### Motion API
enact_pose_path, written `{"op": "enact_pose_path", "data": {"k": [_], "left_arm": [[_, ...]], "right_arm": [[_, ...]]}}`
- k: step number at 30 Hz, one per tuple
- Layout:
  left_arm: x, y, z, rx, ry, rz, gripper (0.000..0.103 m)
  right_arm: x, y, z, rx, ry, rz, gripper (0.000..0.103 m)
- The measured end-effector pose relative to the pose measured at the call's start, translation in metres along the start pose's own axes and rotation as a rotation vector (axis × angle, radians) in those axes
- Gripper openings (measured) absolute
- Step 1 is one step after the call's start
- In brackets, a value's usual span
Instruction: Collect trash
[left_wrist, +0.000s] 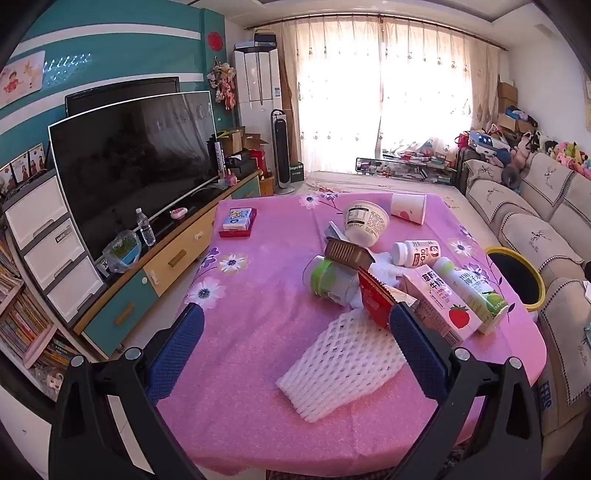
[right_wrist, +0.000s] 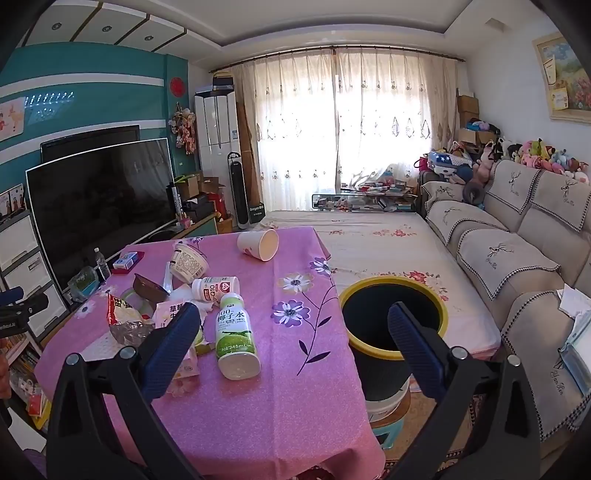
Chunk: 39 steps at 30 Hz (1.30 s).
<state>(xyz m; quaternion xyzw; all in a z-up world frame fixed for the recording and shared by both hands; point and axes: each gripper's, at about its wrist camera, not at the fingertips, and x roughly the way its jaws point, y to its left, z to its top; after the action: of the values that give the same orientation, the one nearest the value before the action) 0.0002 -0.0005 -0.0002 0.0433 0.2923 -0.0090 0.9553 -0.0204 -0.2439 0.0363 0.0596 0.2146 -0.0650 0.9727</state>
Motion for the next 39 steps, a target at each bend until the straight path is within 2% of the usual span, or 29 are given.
{"op": "enact_pose_path", "data": {"k": [39], "left_arm": [[0.006,-0.0035,-0.004,0.0,0.012,-0.011,0.099]], "right_arm": [[0.0031,0.0045,-0.0019,-0.001,0.008,0.005,0.097]]}}
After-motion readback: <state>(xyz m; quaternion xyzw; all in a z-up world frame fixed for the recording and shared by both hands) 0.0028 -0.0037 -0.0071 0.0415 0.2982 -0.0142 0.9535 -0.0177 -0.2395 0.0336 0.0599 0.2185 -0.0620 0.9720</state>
